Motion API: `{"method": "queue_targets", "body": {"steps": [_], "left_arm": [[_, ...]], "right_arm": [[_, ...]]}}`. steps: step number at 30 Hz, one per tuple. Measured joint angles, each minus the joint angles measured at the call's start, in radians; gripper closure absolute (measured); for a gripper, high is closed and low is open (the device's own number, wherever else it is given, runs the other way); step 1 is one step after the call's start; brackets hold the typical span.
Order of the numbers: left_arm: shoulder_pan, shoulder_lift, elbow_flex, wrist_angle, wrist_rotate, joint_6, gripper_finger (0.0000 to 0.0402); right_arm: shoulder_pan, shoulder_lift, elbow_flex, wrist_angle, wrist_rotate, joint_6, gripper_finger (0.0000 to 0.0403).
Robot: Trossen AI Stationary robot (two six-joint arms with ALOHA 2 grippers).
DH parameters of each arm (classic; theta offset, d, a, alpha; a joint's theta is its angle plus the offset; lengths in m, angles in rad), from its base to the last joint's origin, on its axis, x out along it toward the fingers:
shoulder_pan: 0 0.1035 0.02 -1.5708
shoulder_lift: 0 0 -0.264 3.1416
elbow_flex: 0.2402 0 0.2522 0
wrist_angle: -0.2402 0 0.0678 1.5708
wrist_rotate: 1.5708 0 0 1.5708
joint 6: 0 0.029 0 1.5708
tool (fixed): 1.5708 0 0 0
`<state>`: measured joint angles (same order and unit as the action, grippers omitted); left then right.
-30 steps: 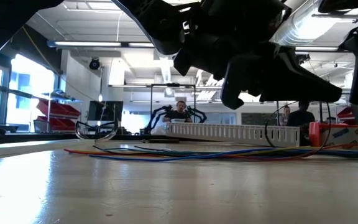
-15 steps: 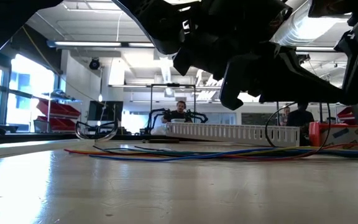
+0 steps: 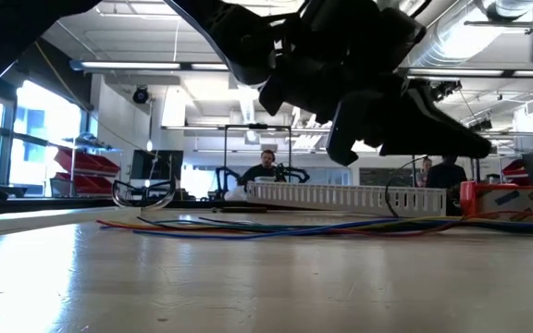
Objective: Ziptie cables
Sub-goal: Wrap the bottom black zip tie on the cable wires
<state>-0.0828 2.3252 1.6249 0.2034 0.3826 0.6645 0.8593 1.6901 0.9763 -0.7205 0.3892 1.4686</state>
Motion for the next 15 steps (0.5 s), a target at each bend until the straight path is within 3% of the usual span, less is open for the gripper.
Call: {"method": "queue_targets", "body": {"steps": [4, 9, 15], "left_arm": [[0.005, 0.000, 0.000, -0.011, 0.000, -0.001, 0.0401], [0.003, 0.000, 0.000, -0.008, 0.000, 0.001, 0.0401], [0.002, 0.000, 0.000, -0.005, 0.000, -0.015, 0.0401]], "right_arm": [[0.075, 0.000, -0.002, -0.019, 0.096, 0.075, 0.0403], [0.089, 0.000, 0.003, -0.011, 0.247, -0.048, 0.0397], [0.039, -0.015, 0.004, -0.049, 0.242, -0.201, 0.0315]]}}
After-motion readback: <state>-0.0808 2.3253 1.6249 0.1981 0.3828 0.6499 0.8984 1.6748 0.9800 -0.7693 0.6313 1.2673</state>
